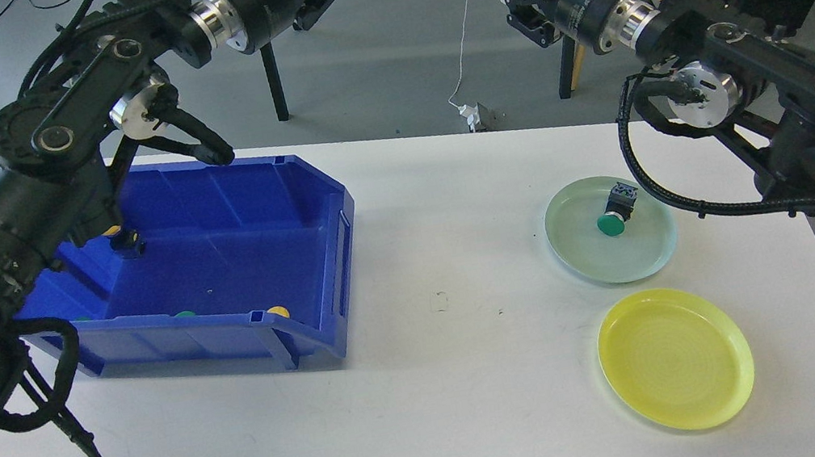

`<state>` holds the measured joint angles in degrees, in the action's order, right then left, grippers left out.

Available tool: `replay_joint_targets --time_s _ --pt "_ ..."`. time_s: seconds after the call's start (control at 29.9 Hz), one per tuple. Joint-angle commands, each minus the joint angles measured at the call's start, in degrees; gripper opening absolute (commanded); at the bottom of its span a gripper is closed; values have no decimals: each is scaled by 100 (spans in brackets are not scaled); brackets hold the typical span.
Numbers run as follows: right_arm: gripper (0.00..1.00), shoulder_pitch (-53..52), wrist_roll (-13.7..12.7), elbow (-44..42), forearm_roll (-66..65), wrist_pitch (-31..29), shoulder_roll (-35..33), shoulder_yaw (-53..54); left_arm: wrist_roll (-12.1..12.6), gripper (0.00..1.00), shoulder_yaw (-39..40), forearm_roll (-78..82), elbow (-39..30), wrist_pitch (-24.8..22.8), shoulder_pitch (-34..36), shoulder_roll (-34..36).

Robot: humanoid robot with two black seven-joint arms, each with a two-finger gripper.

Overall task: Pass button and place on color plate
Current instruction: 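Pass the yellow button from the left gripper to the right gripper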

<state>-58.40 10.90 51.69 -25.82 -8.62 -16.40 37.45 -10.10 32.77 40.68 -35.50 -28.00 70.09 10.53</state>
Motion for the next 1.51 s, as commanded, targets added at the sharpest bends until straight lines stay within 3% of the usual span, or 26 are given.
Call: replay_joint_targets --time_s 0.0,0.43,0.8,1.2,1.3,1.47 --pt "85 -119 0 -141 -2 18 277 -1 8 18 2 -8 -1 0 13 -77" --pt "83 -392 9 -475 -10 97 936 -1 78 18 2 -324 8 0 92 -244" --pt "62 -410 9 -475 -10 97 901 51 131 18 2 -517 -1 0 75 -244" --pt "53 -497 9 -475 -10 97 884 183 131 18 2 -552 8 0 22 -174" --pt "46 -506 9 -475 -10 88 884 183 131 18 2 -552 8 0 13 -174" --pt "23 -576 9 -537 -19 62 884 175 131 18 11 -587 16 0 13 -174"
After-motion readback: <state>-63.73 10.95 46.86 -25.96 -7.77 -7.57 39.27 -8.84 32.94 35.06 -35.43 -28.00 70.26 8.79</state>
